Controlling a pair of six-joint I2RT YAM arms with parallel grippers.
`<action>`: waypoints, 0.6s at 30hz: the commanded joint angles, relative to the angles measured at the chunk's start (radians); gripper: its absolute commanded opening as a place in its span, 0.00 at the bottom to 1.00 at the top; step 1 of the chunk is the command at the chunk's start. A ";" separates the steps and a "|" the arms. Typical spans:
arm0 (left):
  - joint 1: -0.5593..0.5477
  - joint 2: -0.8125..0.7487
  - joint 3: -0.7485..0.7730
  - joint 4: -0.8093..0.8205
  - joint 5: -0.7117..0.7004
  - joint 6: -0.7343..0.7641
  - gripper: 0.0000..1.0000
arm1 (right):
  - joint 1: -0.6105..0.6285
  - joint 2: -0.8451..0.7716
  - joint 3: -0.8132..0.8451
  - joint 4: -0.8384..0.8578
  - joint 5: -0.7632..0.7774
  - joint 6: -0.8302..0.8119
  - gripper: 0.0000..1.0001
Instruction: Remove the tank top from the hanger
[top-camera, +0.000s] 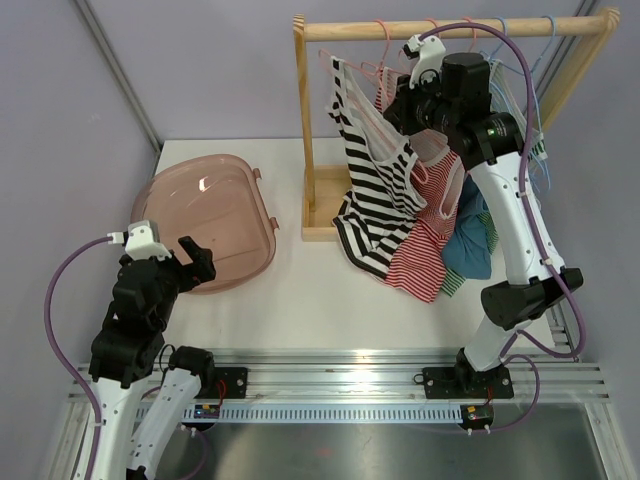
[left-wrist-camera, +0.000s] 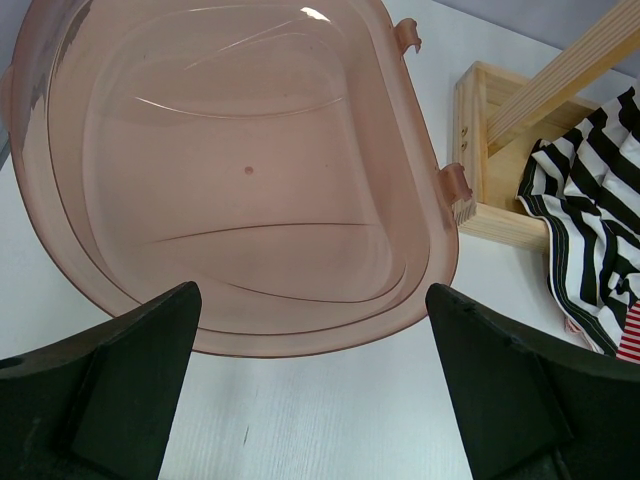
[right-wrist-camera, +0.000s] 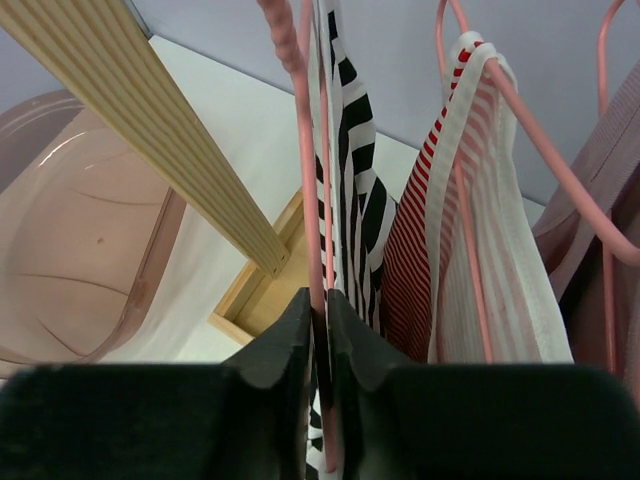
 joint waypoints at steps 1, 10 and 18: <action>0.002 0.000 -0.001 0.060 0.022 0.010 0.99 | 0.006 -0.037 0.011 0.030 -0.008 0.004 0.14; -0.001 -0.011 0.019 0.059 0.030 0.029 0.99 | 0.006 -0.093 0.070 0.103 0.027 0.056 0.02; -0.001 0.043 0.079 0.034 0.076 0.044 0.99 | 0.005 -0.128 0.129 0.085 -0.003 0.098 0.01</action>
